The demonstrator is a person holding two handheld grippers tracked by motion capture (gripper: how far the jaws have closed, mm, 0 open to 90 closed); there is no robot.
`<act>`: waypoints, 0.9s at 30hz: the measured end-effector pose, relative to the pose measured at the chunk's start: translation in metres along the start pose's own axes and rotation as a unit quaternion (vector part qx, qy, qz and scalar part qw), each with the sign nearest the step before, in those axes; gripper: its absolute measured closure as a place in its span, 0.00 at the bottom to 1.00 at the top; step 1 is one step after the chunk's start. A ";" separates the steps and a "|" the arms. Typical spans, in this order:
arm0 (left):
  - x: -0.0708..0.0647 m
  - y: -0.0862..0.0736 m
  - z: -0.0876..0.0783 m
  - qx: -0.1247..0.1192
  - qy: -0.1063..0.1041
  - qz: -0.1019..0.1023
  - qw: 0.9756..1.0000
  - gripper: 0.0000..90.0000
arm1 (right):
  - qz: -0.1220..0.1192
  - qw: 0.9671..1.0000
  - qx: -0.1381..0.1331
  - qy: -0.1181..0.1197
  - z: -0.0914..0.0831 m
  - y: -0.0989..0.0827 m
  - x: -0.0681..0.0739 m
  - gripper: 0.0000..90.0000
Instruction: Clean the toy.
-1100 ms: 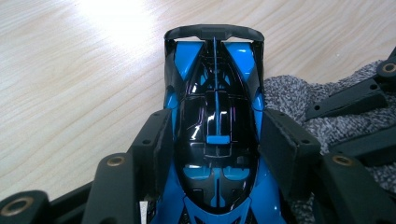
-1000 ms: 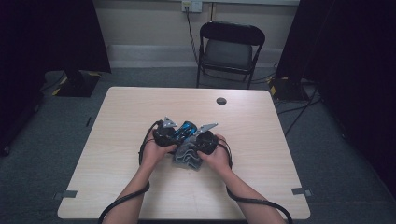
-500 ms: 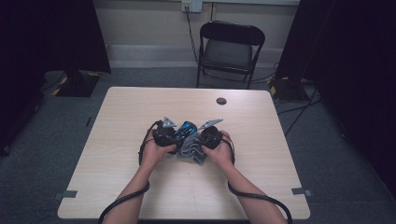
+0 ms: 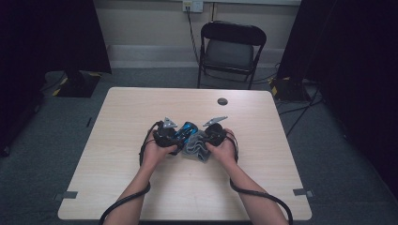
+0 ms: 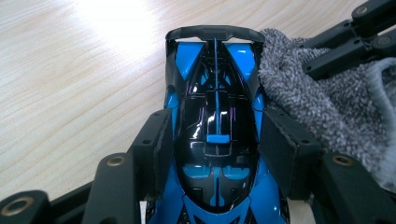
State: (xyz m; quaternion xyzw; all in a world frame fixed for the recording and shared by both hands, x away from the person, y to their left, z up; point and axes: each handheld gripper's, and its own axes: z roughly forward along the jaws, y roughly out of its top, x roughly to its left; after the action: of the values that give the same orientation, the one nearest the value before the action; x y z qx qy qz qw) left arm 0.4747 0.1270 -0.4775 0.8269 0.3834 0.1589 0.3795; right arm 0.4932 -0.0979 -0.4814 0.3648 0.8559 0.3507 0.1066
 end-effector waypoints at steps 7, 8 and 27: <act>0.000 0.000 0.000 -0.001 0.000 0.000 1.000 0.50 | 0.002 1.000 0.005 -0.012 -0.001 0.002 -0.005 0.90; 0.000 0.000 0.000 -0.001 0.000 -0.002 1.000 0.50 | 0.003 1.000 0.006 -0.018 -0.002 0.002 -0.006 0.90; 0.001 -0.001 -0.001 -0.001 -0.003 0.000 1.000 0.50 | 0.016 0.999 -0.030 -0.022 -0.029 0.000 -0.029 0.90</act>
State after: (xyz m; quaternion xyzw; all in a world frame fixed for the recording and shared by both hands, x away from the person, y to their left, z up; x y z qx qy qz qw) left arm 0.4744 0.1282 -0.4777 0.8269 0.3820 0.1569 0.3818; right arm 0.5008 -0.1334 -0.4621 0.3830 0.8365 0.3695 0.1308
